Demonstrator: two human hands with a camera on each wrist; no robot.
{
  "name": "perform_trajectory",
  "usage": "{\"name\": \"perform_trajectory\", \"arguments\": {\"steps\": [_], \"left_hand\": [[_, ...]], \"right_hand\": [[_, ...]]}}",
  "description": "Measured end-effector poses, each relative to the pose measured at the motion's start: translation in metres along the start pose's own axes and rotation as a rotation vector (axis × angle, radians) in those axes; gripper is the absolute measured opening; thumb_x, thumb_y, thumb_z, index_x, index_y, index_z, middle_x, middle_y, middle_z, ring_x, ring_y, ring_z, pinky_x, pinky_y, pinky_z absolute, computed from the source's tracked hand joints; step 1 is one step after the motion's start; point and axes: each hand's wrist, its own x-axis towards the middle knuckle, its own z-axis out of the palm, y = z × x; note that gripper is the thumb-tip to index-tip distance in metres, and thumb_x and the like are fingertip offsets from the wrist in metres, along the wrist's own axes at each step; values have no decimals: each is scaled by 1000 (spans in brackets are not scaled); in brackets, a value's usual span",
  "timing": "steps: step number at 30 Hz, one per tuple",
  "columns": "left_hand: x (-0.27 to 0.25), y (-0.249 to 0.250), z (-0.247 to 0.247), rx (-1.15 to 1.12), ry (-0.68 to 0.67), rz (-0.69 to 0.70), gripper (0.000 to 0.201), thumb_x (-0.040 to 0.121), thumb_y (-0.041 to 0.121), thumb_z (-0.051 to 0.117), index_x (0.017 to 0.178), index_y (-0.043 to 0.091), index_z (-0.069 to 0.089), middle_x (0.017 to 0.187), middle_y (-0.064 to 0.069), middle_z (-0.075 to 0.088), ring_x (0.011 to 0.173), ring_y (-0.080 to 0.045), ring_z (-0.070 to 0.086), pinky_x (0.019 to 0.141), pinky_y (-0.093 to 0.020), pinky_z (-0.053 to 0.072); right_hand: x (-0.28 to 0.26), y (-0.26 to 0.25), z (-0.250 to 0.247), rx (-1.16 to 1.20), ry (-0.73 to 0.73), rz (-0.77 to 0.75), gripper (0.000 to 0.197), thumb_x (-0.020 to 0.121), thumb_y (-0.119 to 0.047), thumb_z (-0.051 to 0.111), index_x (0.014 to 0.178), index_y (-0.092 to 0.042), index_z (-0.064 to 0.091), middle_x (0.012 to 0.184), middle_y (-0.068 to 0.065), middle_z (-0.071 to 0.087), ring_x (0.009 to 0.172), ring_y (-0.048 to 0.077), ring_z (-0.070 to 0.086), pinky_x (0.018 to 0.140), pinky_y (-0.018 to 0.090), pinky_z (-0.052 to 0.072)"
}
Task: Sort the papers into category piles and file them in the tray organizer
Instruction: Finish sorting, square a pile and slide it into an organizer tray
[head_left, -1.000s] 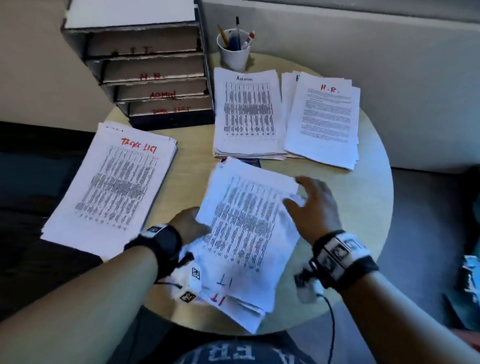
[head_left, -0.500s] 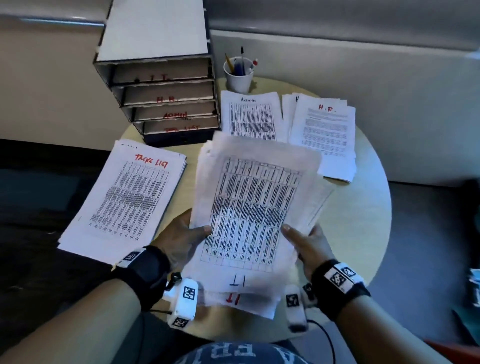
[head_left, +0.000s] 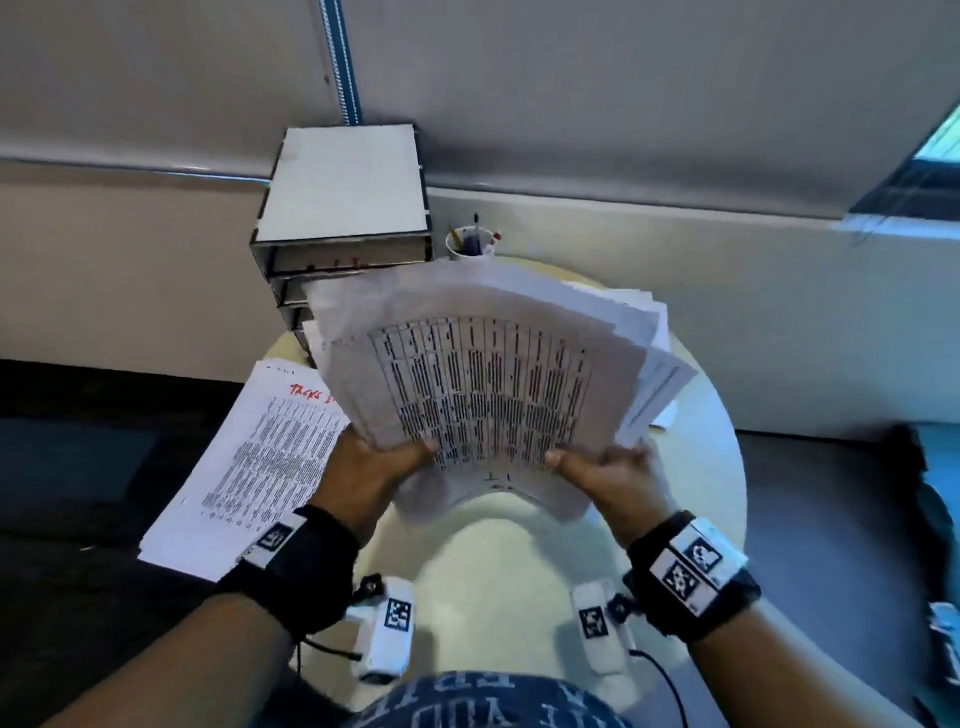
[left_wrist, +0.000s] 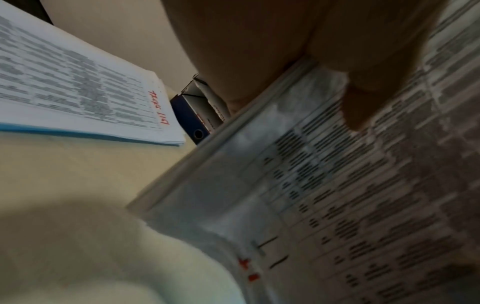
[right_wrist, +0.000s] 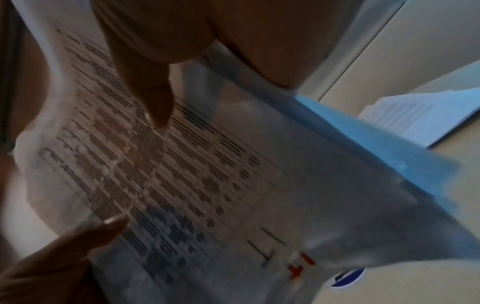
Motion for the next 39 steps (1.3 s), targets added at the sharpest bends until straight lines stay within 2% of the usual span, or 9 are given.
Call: {"name": "perform_trajectory", "arguments": {"steps": [2, 5, 11, 15, 22, 27, 33, 36, 39], "left_hand": [[2, 5, -3, 8, -33, 24, 34, 68, 8, 85, 100, 8, 74, 97, 2, 77, 93, -14, 74, 79, -23, 57], [12, 1, -5, -17, -70, 15, 52, 64, 16, 88, 110, 0, 70, 104, -13, 75, 98, -28, 72, 86, -41, 58], [18, -8, 8, 69, -170, -8, 37, 79, 7, 77, 115, 15, 71, 108, -8, 75, 100, -27, 71, 91, -51, 56], [23, -1, 16, 8, -121, -23, 33, 81, 1, 75, 113, 9, 69, 101, -7, 76, 93, -23, 73, 85, -42, 59], [22, -34, -12, 64, -142, -198, 36, 81, -8, 67, 111, 10, 66, 98, -5, 76, 95, -25, 72, 82, -43, 60], [15, -45, -9, 153, -142, -220, 16, 89, 7, 67, 93, 23, 69, 89, 2, 76, 87, -15, 70, 64, -18, 55], [22, -7, -11, -45, -88, -165, 21, 93, 2, 60, 112, 8, 67, 101, -5, 76, 95, -22, 73, 81, -33, 58], [24, 1, -9, -369, 77, -354, 20, 84, 6, 69, 104, 2, 68, 100, -9, 75, 89, -20, 73, 86, -38, 58], [20, -2, 0, -616, 131, -544, 44, 75, 15, 75, 114, -2, 68, 126, -20, 65, 117, -34, 61, 108, -52, 41]], "right_hand": [[0, -4, 1, 30, -31, -22, 33, 73, 12, 73, 96, -11, 69, 84, -3, 77, 81, 15, 74, 73, 26, 57], [1, 0, 3, 73, -2, -3, 34, 71, 12, 75, 102, 4, 66, 86, 6, 76, 79, 20, 73, 71, 28, 56], [-2, 17, 13, 104, 120, 90, 31, 68, 9, 78, 97, -3, 72, 94, 18, 75, 87, 36, 72, 85, 53, 56], [-4, 9, 19, 177, 213, 62, 33, 69, 10, 77, 100, 3, 68, 94, 20, 74, 89, 41, 71, 81, 50, 58], [-16, 31, 20, 79, 218, 110, 39, 70, 19, 71, 102, -4, 68, 91, 8, 76, 83, 23, 72, 73, 33, 58], [-23, 52, 28, -19, 230, 210, 26, 76, 16, 68, 88, -8, 71, 85, 3, 77, 81, 23, 72, 73, 36, 59], [-11, 19, -10, -40, 39, 180, 18, 80, 5, 71, 95, -3, 69, 91, 11, 76, 83, 27, 71, 69, 33, 59], [-17, 21, -41, 47, -46, 224, 44, 56, -21, 91, 91, -3, 72, 87, 25, 71, 77, 39, 68, 71, 47, 59], [-24, 19, -52, 435, -101, 255, 69, 35, -20, 100, 90, 7, 69, 82, 30, 65, 68, 37, 67, 68, 48, 58]]}}
